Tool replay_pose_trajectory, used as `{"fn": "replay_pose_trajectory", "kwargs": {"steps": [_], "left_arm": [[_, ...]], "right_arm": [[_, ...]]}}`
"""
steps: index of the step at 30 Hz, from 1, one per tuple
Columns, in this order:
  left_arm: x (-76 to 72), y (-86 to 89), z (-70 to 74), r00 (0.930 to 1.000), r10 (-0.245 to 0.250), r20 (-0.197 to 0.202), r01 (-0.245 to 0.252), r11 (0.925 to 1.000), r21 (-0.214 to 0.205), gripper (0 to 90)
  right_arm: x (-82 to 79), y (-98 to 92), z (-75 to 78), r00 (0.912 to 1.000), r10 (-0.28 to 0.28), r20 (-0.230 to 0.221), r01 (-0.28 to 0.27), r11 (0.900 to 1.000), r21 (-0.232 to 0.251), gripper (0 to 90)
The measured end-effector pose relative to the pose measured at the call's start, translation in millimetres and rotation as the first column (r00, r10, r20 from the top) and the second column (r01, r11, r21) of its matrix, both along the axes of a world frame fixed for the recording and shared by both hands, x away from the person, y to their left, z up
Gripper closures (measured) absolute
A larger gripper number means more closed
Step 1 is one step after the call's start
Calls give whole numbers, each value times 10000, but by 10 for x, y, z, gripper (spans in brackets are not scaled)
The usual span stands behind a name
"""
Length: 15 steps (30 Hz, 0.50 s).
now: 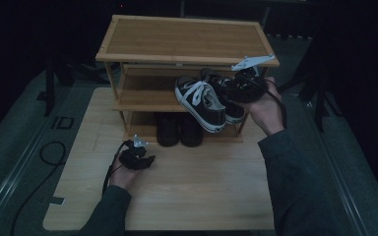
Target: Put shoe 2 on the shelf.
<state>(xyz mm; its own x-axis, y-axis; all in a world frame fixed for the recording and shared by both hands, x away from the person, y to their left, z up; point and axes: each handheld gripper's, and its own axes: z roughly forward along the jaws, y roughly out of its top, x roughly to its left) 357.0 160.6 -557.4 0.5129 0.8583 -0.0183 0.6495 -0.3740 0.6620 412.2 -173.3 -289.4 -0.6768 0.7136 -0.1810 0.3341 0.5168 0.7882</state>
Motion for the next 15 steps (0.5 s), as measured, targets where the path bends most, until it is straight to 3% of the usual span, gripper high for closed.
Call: {"fn": "replay_pose_trajectory", "kwargs": {"steps": [8, 15], "left_arm": [[-30, -2, 115, 9999, -75, 152, 77, 9999, -74, 590], [-57, -13, 235, 9988, -409, 264, 420, 9983, -407, 653]], "right_arm": [[-150, -78, 6, 9987, 289, 417, -293, 9995, 91, 773], [-251, -117, -26, 9962, 740, 468, -725, 9968, -330, 831]]}}
